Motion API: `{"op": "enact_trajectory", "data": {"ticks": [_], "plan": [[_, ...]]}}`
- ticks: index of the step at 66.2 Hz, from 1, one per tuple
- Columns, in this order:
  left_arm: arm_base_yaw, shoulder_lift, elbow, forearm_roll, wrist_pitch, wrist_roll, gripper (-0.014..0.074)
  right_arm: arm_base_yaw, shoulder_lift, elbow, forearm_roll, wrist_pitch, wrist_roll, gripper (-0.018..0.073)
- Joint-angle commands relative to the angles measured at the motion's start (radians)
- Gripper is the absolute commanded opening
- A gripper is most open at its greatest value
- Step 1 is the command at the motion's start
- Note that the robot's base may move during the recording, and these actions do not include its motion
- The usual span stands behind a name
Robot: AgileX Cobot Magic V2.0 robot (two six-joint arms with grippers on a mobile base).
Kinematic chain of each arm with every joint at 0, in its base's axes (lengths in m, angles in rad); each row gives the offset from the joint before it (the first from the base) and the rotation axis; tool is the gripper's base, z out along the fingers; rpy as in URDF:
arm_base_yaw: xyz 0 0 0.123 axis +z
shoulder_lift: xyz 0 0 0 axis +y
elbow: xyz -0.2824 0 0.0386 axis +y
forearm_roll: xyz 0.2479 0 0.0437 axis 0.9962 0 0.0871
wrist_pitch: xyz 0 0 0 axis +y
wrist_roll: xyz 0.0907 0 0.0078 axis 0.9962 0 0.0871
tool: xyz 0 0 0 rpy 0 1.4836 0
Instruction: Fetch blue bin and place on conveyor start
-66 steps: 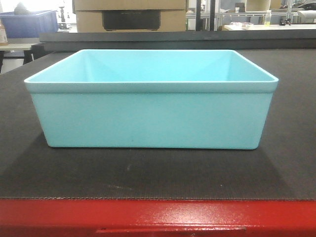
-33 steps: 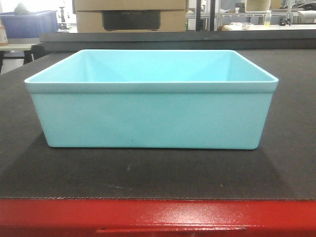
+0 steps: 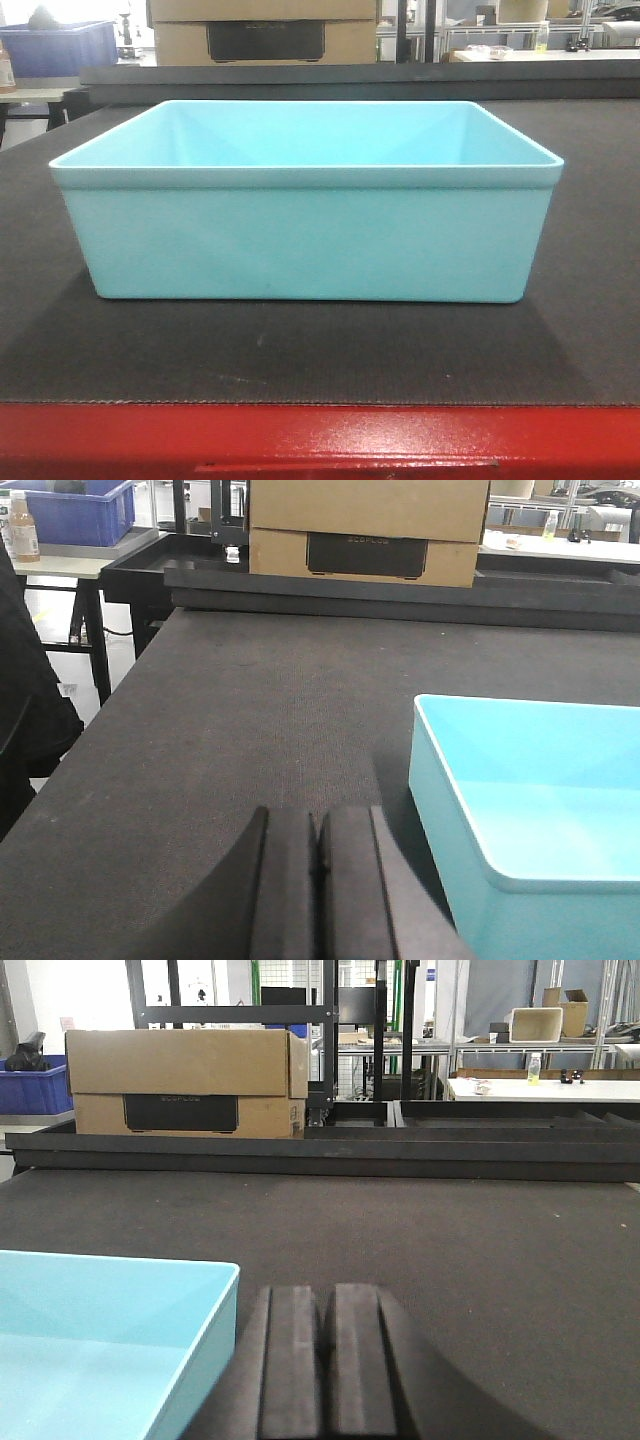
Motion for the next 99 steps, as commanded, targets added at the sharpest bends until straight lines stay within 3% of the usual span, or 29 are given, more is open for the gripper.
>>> {"op": "enact_trajectory", "data": {"ticks": [1,14,20,28,36,45,48,54,99], "plan": [[0.0,-0.007,-0.001,0.002,-0.022,0.001,-0.0111,-0.005,-0.005,0.002,-0.008,-0.027,-0.009,-0.0153],[0.006,-0.035,0.01,-0.004,-0.005,0.001,-0.0111,-0.005,-0.005,0.002,-0.008,-0.027,-0.009,-0.0153],[0.039,-0.086,0.045,-0.043,-0.022,0.001,-0.0111,-0.005,-0.005,0.002,-0.008,-0.027,-0.009,-0.0153],[0.098,-0.173,0.138,-0.117,-0.077,0.07,-0.0111,-0.005,-0.005,0.002,-0.008,-0.024,-0.009,-0.0153],[0.154,-0.173,0.274,-0.222,-0.219,0.137,-0.0111,-0.005,-0.005,0.002,-0.008,-0.024,-0.009,-0.0153],[0.163,-0.173,0.414,-0.225,-0.483,0.146,-0.0111,-0.005,-0.007,0.002,-0.008,-0.024,-0.009,-0.0153],[0.163,-0.173,0.414,-0.225,-0.406,0.146,-0.0111,-0.005,-0.007,0.002,-0.008,-0.024,-0.009,-0.0153],[0.163,-0.173,0.414,-0.225,-0.385,0.146,-0.0111,-0.005,-0.007,0.002,-0.008,-0.024,-0.009,-0.0153],[0.163,-0.173,0.414,-0.225,-0.388,0.146,-0.0111,-0.005,-0.01,0.002,-0.008,-0.024,-0.009,-0.0153]]}}
